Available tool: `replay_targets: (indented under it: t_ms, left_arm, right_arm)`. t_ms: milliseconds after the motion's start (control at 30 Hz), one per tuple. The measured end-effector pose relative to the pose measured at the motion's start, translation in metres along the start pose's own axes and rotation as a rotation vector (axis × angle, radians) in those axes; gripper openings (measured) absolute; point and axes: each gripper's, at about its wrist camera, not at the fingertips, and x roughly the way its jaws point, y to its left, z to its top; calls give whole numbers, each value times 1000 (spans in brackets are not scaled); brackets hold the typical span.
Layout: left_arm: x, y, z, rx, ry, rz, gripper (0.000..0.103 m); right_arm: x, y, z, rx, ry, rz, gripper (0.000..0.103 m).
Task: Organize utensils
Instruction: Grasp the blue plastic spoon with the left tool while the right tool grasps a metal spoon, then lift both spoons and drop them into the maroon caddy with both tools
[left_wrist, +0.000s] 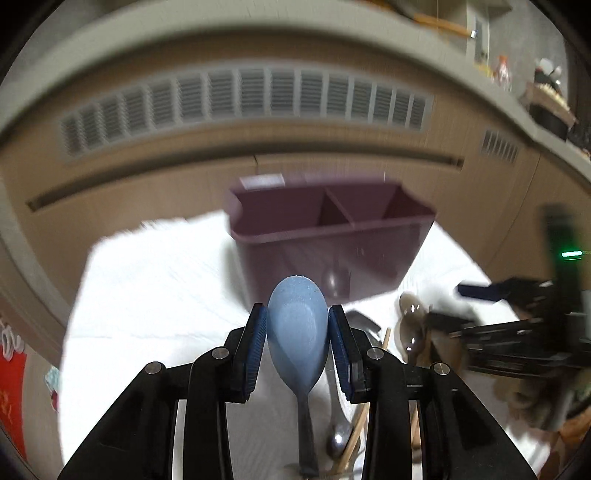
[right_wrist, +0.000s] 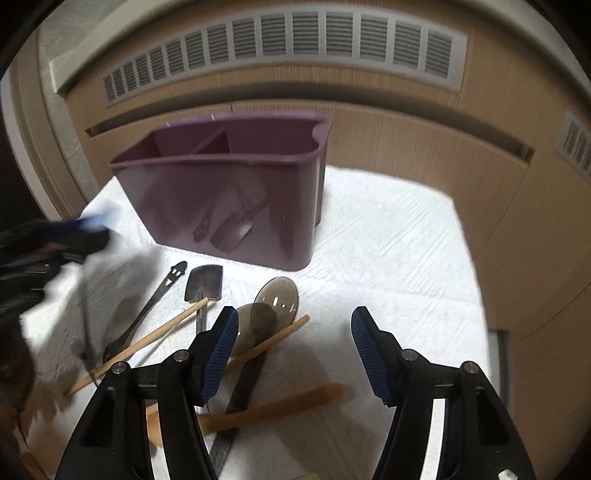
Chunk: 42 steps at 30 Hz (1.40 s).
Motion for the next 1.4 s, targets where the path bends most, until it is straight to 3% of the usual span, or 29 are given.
replay_targets:
  t_ms: [133,367,467,567,800,1133,1233,1400]
  left_arm:
    - [-32,10,-1,1,-73,19,35]
    - [-46,28,-7,-31,-89,23,35]
    - [-45,29,-8,-42,-93,19,35]
    - [-48,29,-9,-43,-94,14,35]
    - [-67,21,-7,-47,-99,14,35]
    - [-141,-21,16,32,-216,18,35]
    - [-157,-33,33,61,-255,23,35]
    - [-172,-41,91,78,-345,31,35]
  right_arm:
    - [28,6,8,28,61,-6,62]
    - [53,20,12,34,111,-67,60]
    - [51,27,13,10,117,-55,31]
    - [39,30,12,-3,107,-43,31]
    - [-29,36,4,-35,-40,-5,31]
    - [-146,52,17,-103,-324,2,30]
    - [-168,57,23,-123,-386,6,30]
    - [-219,63,60,-152,-527,-32,30]
